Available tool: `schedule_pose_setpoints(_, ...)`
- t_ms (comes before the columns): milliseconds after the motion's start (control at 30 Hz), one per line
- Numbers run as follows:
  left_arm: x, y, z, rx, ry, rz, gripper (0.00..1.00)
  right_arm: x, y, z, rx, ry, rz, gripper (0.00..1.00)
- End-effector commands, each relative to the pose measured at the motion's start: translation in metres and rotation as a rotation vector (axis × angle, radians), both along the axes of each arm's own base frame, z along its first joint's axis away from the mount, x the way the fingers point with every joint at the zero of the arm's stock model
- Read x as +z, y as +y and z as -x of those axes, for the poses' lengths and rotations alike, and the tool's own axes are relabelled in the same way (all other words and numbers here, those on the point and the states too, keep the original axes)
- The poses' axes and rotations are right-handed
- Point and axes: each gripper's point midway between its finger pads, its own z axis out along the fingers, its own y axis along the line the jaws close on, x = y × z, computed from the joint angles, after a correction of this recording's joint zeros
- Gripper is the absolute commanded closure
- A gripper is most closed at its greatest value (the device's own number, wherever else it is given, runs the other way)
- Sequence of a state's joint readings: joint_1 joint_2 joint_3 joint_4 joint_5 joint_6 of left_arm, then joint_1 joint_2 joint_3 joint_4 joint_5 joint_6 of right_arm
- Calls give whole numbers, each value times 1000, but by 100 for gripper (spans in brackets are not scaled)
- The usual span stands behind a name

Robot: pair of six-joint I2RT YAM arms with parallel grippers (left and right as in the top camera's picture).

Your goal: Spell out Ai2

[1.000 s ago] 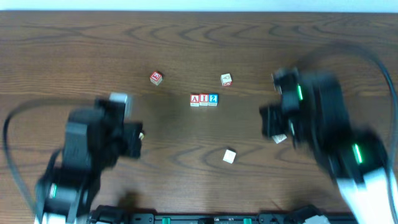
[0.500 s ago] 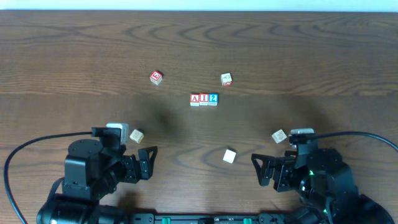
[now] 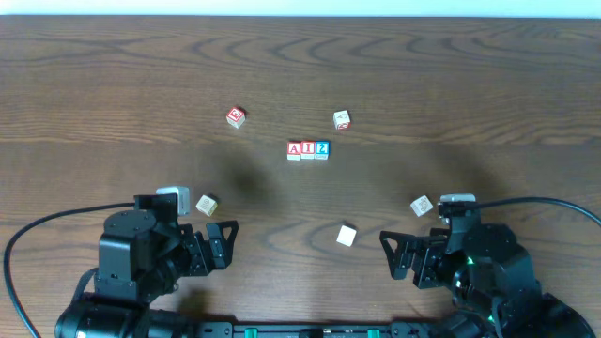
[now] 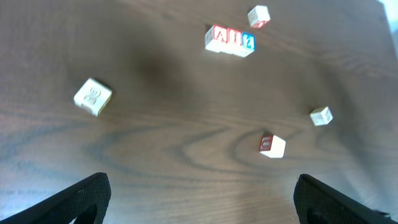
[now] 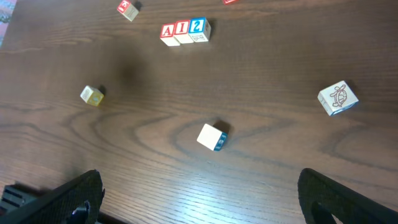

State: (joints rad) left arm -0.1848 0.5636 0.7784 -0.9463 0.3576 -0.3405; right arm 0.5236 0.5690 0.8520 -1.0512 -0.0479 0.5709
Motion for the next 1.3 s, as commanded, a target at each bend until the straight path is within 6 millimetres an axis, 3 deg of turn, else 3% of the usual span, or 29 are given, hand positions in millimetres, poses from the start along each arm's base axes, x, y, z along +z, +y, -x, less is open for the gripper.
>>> schedule_pose_setpoints(0,-6,7,5,20,26,-36,5,-1,0,0,-8,5,1,1)
schedule_pose_setpoints(200,-2,42,2,111,-103,-201,5,-1,0,0,-7,5,1,1)
schedule_pose_setpoints(333,-5,45,-2,-33,-312,-351,5,-1,0,0,-8,5,1,1)
schedule_pose_setpoints(433,-22,42,-4,-148,-410,-439,5,-1,0,0,-7,5,1,1)
schedule_pose_setpoints(633,-77,44,-5,-203,-392,-492,5,-1,0,0,-7,5,1,1)
schedule_pose_setpoints(767,-99,39,-5,-222,-387,-473,5,-1,0,0,-7,5,1,1)
schedule_pose_setpoints(1067,-120,36,-5,-233,-402,-458,5,-1,0,0,-7,5,1,1)
schedule_pose_setpoints(1267,-120,36,-5,-234,-402,-457,5,-1,0,0,-7,5,1,1)
